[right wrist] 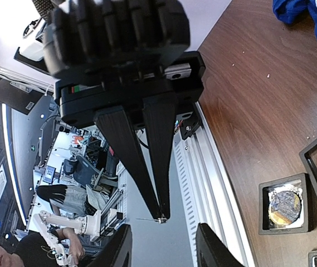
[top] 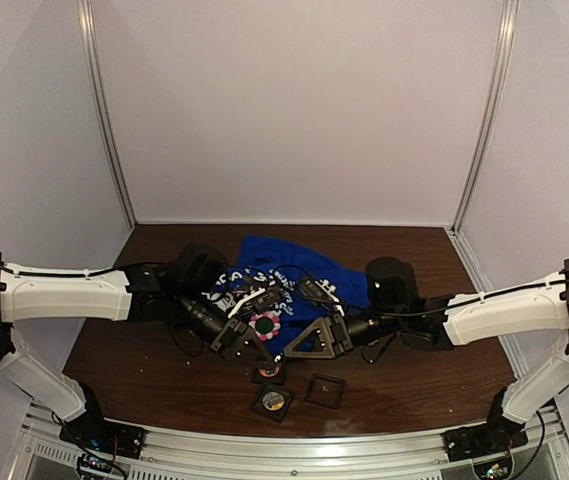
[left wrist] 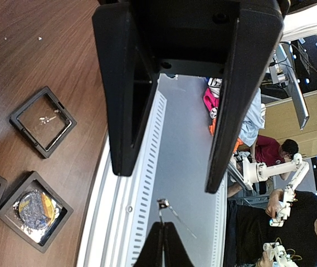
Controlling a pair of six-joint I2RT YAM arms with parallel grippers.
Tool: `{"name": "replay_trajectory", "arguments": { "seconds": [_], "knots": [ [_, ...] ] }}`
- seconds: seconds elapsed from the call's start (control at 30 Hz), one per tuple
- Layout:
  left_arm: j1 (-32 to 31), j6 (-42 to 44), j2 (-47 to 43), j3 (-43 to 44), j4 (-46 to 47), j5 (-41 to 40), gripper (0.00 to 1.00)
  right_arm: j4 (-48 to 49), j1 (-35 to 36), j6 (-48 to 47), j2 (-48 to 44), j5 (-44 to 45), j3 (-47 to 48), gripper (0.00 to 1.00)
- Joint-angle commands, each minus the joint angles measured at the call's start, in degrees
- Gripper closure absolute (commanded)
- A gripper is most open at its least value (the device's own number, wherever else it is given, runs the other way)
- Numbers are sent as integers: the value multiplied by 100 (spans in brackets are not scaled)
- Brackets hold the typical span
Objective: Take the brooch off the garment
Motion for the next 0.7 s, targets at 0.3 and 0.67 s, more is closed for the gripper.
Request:
{"name": "replay_trajectory", "arguments": {
  "seconds": [0.3, 0.67],
  "knots": [
    [-14, 134, -108, 126, 46, 180, 100, 1229, 213, 658, 524, -237, -22, 73],
    [-13, 108, -107, 99, 91, 183, 100, 1263, 213, 697, 589, -283, -19, 86]
  ]
}}
